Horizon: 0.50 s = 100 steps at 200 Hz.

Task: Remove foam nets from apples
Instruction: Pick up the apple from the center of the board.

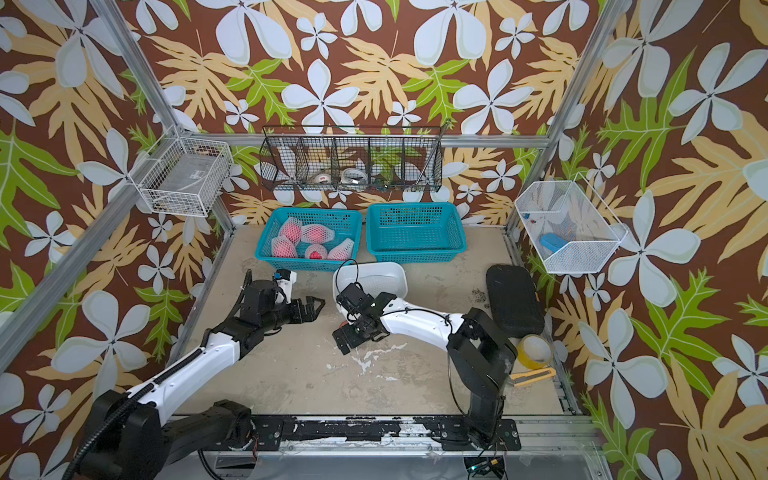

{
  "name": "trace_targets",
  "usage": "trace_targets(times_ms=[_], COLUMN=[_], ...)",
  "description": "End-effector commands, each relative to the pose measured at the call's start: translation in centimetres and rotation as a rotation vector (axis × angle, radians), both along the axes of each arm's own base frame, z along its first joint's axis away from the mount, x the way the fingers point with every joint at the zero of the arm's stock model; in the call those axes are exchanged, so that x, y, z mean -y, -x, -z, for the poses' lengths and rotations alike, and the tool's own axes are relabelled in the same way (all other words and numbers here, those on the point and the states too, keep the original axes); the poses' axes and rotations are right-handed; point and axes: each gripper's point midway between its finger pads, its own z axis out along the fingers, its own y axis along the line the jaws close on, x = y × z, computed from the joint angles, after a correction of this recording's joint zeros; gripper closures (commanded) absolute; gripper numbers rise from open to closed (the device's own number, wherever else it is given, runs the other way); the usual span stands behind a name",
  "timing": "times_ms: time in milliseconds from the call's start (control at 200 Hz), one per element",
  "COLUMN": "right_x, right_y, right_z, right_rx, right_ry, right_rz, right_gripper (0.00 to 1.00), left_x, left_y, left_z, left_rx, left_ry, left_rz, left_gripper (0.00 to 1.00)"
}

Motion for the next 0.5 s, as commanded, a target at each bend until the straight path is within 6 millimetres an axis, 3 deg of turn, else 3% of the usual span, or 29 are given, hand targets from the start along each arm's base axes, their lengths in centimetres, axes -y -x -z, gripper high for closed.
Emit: trace_targets(times_ms=[0, 165, 380, 440, 495], right_x=[-0.9, -2.2, -2.6, -2.5, -2.3], right_y=[-1.0, -1.8, -2.4, -2.5, -2.5], right_z=[0.8, 2.1, 2.5, 2.7, 3.1], right_rx=[0.019, 0.032, 0.056, 0.062, 0.062], right_ry=[-0.003, 0.000, -0.007, 0.003, 0.015], right_rz=[0.004, -0.012, -0.026, -0.024, -0.023], right_gripper=[0.00, 0.01, 0.20, 0.20, 0.13], left_x=[-0.2, -0.1, -0.2, -0.2, 0.0], left_y=[-0.2, -0.1, -0.3, -0.3, -0.4], left_z=[-0.3, -0.3, -0.1, -0.2, -0.3], left_rx=[0.015, 0.010, 0.009, 0.007, 0.006], left_ry=[0.007, 0.013, -0.005, -0.005, -0.001], left_rz=[-0.016, -0.012, -0.014, -0.010, -0.007], left_gripper=[0.00, 0.00, 0.00, 0.00, 0.00])
